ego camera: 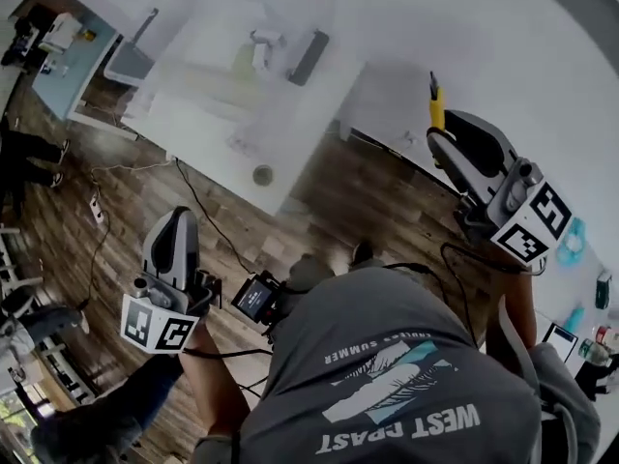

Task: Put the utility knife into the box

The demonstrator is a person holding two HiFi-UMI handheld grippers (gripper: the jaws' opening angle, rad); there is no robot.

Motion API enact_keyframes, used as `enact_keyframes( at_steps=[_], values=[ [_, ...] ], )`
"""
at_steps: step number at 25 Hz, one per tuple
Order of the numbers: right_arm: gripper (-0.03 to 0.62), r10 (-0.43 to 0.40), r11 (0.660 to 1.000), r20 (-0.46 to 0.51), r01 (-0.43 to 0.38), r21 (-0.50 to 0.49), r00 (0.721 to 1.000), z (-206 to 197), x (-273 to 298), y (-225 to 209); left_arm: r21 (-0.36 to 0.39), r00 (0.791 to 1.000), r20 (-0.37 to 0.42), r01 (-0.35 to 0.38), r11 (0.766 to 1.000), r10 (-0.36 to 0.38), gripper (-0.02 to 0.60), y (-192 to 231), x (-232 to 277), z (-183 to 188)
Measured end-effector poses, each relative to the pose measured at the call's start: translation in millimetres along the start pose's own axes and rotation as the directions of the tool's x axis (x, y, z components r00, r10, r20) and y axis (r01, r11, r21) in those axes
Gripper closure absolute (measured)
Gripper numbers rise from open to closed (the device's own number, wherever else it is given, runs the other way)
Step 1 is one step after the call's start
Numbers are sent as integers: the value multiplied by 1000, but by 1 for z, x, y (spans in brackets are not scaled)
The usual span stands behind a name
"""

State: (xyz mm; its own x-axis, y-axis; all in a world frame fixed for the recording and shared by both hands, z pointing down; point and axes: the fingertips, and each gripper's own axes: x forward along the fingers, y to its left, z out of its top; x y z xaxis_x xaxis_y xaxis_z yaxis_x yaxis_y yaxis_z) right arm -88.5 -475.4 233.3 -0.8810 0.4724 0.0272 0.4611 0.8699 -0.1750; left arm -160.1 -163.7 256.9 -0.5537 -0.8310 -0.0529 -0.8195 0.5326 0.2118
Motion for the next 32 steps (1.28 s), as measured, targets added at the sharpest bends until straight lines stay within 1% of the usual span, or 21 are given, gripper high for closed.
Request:
enact_keyframes(
  at_steps=[4,9,11,15,19,22,24,27,32],
  values=[
    [471,51,999,-7,-51,-5,999,3,37,-6,17,998,7,-57,998,57,572,23,-10,4],
    [471,100,995,-17,-100,-28,995,3,95,11,22,990,33,-137,990,136,572,67,-45,11],
    [471,117,992,-23,-118,-41,993,7,119,21,19,988,49,-148,989,147,572,87,-54,15],
    [471,142,985,-56,-146,-89,988,18,168,36,-12,983,89,-160,987,160,572,124,-65,21],
    [471,171,977,-68,-178,-114,983,17,205,47,-12,981,106,-163,986,164,572,141,-75,19],
    [471,208,967,-95,-219,-128,973,12,232,46,-6,976,105,-192,981,192,572,147,-82,12],
    [471,229,960,-108,-243,-136,967,10,252,44,7,971,96,-219,976,218,572,154,-85,7],
    [471,262,949,-127,-279,-143,957,8,278,45,1,962,94,-256,967,254,572,161,-95,3],
    [471,331,924,-158,-353,-145,930,0,320,32,-2,933,100,-347,938,346,572,172,-102,-2]
  ],
)
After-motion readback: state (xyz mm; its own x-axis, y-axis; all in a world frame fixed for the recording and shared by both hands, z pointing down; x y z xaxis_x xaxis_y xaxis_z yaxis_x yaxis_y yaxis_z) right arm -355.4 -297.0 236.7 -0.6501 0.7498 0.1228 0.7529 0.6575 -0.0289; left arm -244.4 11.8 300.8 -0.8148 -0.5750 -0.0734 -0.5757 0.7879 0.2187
